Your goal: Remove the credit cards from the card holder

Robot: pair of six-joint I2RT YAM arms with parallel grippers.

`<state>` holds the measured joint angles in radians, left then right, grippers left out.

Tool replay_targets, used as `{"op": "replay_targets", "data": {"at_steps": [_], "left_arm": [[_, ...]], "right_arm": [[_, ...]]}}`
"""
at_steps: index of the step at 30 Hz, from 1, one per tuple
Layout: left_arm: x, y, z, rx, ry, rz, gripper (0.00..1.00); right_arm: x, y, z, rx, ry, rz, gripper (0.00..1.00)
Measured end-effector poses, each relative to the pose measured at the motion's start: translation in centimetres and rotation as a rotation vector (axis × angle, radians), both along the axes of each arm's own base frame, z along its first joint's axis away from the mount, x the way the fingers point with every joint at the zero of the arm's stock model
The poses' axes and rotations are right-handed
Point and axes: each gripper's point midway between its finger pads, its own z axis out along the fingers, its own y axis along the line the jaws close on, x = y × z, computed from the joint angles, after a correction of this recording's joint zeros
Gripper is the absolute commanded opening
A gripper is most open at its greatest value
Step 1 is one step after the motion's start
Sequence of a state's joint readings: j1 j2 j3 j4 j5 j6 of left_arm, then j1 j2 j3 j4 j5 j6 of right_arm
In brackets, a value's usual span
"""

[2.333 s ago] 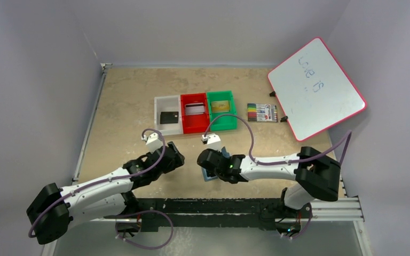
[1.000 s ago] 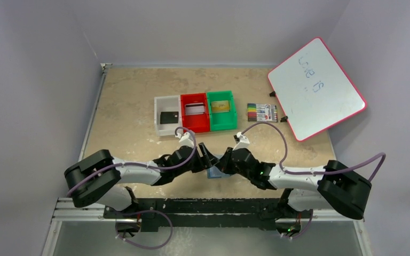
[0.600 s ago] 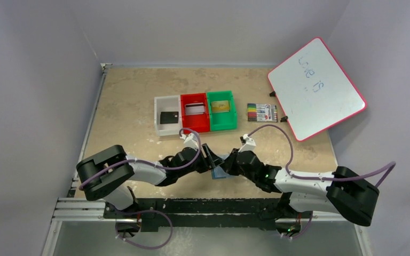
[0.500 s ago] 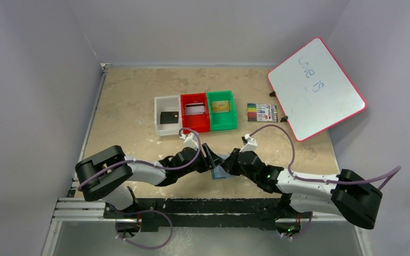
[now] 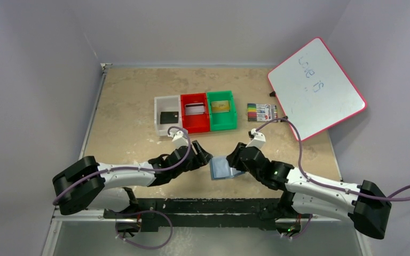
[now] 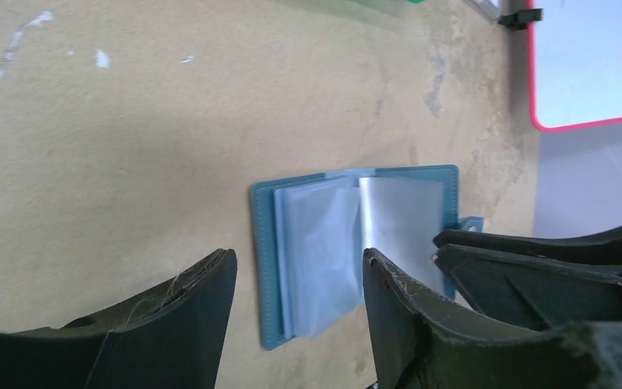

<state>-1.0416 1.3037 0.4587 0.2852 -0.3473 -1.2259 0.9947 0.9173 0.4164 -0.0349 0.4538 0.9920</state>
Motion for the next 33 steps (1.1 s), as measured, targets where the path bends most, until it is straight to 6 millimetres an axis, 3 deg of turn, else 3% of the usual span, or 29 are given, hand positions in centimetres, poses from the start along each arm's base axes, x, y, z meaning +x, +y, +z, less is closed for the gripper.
{"op": "replay_targets", "data": {"at_steps": [6,8,13,21,25,33], "left_arm": [[-0.4,1.7,-1.6,0.101,0.022,0.014,0.58],[-0.6,2.1,-2.0,0.128,0.029,0.017,0.58],[-0.8,3.0,-2.1,0.168,0.026,0.028,0.58],[-0.8,4.3,-1.0,0.190,0.001,0.050,0.58],[-0.8,4.8,-0.3,0.187,-0.010,0.062,0.58],[-0.8,5.8,0.3,0.190,-0.024,0.083,0.58]], "right_arm": [[-0.4,-1.0,-1.1,-0.118,0.039,0.018,0.56],[-0.3,-0.9,-1.2,-0.150,0.043,0.030,0.56],[0.1,-0.4,-2.3,-0.231,0.084,0.050,0.47],[0.2,0.2,-5.2,-0.267,0.165,0.095,0.45],[0.3,1.0,-6.4,-0.240,0.194,0.125,0.32],[0.3,5.2,-6.8,-0.004,0.176,0.201,0.27]]}}
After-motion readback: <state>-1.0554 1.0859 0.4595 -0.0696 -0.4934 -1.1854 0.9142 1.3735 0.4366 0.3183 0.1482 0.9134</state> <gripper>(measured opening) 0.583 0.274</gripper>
